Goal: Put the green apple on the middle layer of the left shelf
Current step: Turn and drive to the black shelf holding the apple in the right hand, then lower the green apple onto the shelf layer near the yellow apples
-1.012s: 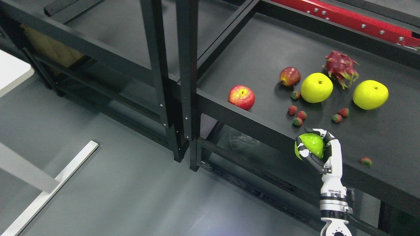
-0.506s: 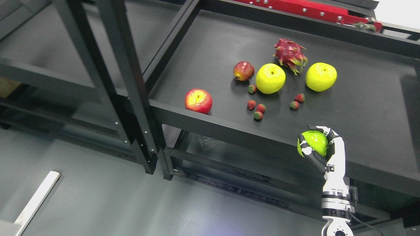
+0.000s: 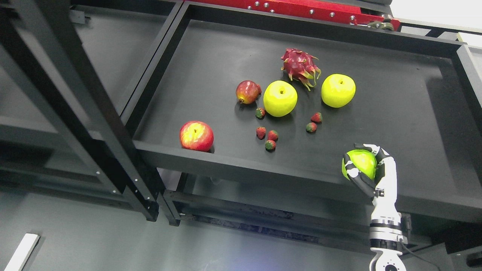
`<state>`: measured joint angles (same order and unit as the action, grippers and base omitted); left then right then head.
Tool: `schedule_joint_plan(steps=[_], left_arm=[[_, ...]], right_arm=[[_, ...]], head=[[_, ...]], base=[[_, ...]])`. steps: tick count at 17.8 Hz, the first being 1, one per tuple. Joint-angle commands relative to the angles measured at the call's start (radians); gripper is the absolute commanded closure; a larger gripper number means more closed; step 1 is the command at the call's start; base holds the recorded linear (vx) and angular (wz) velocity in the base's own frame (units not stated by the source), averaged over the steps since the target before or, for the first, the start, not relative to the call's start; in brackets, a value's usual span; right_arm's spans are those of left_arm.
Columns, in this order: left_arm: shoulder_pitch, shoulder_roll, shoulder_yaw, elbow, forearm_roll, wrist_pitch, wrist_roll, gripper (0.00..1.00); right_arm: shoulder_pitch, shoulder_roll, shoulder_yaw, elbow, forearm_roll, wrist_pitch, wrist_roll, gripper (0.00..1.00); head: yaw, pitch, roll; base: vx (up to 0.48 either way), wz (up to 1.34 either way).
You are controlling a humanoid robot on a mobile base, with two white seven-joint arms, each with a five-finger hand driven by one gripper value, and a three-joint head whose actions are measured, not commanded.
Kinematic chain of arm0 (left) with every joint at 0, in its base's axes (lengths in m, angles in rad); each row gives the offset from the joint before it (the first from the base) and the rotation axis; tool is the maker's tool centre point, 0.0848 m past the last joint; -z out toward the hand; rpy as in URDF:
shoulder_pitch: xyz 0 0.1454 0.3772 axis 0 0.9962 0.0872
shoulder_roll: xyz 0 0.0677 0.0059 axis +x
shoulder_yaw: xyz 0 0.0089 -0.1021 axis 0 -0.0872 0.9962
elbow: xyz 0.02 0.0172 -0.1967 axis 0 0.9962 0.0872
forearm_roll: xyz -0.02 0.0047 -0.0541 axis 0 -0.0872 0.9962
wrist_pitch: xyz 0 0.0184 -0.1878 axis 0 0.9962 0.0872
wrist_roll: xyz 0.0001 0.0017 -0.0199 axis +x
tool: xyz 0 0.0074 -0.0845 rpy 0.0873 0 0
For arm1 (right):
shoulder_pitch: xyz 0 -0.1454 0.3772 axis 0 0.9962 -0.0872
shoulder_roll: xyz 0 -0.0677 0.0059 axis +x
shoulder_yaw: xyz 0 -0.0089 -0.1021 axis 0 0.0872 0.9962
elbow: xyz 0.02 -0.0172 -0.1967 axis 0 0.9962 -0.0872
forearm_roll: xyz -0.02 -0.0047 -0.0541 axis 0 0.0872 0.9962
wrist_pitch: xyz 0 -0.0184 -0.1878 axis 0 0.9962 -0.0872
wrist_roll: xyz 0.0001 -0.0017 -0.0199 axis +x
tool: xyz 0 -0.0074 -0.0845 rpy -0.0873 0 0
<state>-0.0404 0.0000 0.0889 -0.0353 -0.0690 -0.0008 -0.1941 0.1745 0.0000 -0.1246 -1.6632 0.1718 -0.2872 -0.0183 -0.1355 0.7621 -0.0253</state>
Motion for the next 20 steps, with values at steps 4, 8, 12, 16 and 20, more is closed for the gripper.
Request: schedule_joint_plan(steps=[4, 8, 12, 16, 20], left_arm=[[0.001, 0.017, 0.000, 0.000, 0.000, -0.001, 0.001, 0.00], [-0.001, 0.017, 0.000, 0.000, 0.000, -0.001, 0.001, 0.00], [0.001, 0.017, 0.000, 0.000, 0.000, -0.001, 0.001, 0.00], [0.001, 0.017, 0.000, 0.000, 0.000, -0.002, 0.001, 0.00], [0.001, 0.017, 0.000, 0.000, 0.000, -0.001, 0.001, 0.00]], right_arm=[[0.000, -0.017, -0.003, -0.003, 0.000, 0.000, 0.000, 1.00], [0.000, -0.017, -0.003, -0.003, 0.000, 0.002, 0.000, 1.00], [0.002, -0.017, -0.003, -0.003, 0.000, 0.002, 0.000, 1.00], [0.003, -0.017, -0.004, -0.003, 0.000, 0.002, 0.000, 1.00], [0.003, -0.017, -0.004, -0.003, 0.000, 0.003, 0.000, 1.00]], head=[[0.0000, 0.000, 0.000], [0.0000, 0.000, 0.000], [0.0000, 0.000, 0.000], [0.0000, 0.000, 0.000], [0.0000, 0.000, 0.000]], base=[[0.198, -0.06], [0.201, -0.04], [0.165, -0.01], [0.135, 0.00], [0.095, 0.00]])
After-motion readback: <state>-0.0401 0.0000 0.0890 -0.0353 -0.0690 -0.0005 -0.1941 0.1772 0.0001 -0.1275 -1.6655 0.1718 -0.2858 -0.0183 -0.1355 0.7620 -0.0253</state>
